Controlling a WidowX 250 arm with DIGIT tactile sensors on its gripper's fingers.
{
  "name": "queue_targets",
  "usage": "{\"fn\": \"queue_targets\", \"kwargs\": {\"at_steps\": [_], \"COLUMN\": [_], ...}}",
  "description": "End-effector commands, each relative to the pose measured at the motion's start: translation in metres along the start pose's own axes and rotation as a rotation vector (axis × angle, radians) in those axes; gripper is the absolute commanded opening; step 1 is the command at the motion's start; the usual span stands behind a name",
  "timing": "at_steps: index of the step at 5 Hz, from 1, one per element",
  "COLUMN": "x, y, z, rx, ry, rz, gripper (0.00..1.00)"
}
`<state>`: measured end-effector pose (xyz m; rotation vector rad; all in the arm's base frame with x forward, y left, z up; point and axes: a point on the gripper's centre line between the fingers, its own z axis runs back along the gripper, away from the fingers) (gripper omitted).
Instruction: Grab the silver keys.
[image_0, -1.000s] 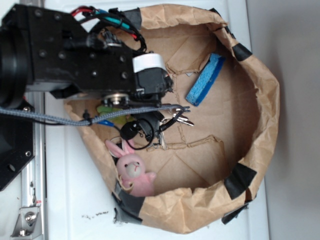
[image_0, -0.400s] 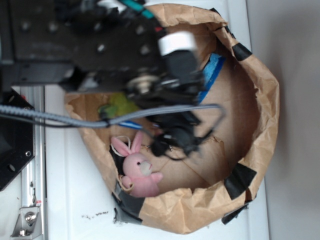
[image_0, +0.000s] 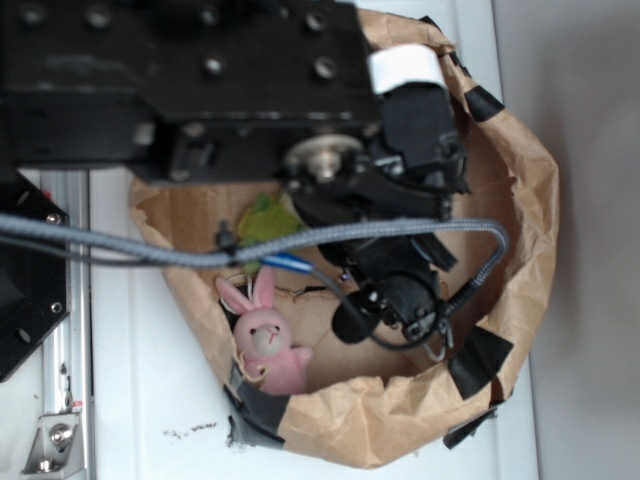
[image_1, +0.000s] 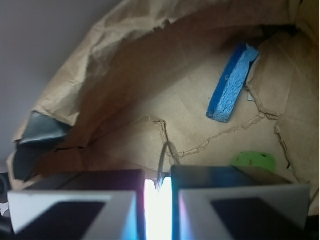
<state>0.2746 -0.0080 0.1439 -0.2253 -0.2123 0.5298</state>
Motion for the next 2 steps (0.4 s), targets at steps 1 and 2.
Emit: {"fn": "queue_targets", "kwargs": {"at_steps": [1,2], "x": [0.0053,0.0047], "y": [0.0042,0.0071], "z": [0.0185,0.0156], "rx": [0.038,0.073], "ry": [-0.086,-0.072], "rz": [-0.018,-0.026], "gripper": [0.0,0.0]}}
